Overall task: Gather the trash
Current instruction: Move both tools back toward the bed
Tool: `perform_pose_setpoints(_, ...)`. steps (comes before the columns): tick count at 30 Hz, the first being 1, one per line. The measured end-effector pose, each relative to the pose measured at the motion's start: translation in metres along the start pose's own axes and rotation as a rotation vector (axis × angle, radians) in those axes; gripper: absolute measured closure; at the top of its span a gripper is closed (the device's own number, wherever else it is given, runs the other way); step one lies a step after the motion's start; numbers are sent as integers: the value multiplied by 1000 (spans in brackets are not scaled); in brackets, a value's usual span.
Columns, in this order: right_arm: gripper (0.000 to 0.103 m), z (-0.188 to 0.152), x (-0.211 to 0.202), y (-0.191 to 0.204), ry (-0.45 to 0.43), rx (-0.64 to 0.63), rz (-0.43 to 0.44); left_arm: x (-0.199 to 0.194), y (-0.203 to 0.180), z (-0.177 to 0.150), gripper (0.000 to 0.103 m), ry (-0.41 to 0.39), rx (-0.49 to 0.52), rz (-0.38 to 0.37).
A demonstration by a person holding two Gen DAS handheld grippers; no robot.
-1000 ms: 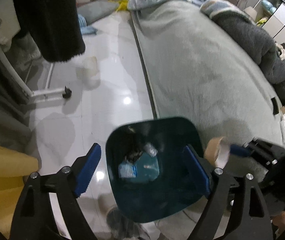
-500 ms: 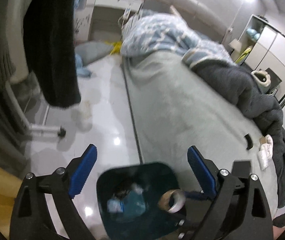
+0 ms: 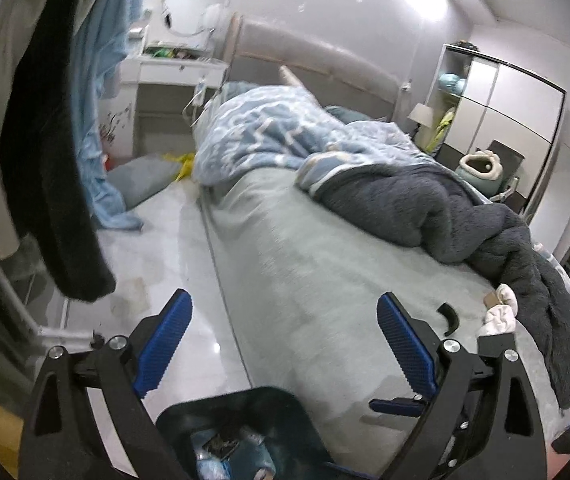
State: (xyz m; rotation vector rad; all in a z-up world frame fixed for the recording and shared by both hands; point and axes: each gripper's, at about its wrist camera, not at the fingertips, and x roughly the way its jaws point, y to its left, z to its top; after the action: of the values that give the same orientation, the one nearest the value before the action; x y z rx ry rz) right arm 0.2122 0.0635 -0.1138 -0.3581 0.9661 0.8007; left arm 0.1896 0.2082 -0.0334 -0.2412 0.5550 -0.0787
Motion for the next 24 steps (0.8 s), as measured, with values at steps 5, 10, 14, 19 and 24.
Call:
perform_pose_setpoints(5,22,-6,-32,-30,-79,46,-42,5,-31,2,7,-32,59,-24)
perform_pose_setpoints(10,22,-18,-56,-61,-118,93,-81,17,-54,0,7,-23,77,-58)
perform_pose_setpoints(14,22,-30,-70,-79,-144,125,-113,24,-71,0,7,-26,95,-82)
perform_pose_setpoints(19,22,-46,-84,-108,-160,168,-157,33,-91,-2,7,-23,128,-107)
perform_pose_setpoints(24,22,-58,-98,-131,-182,204,-197,42,-104,-6,7,-2,128,-128)
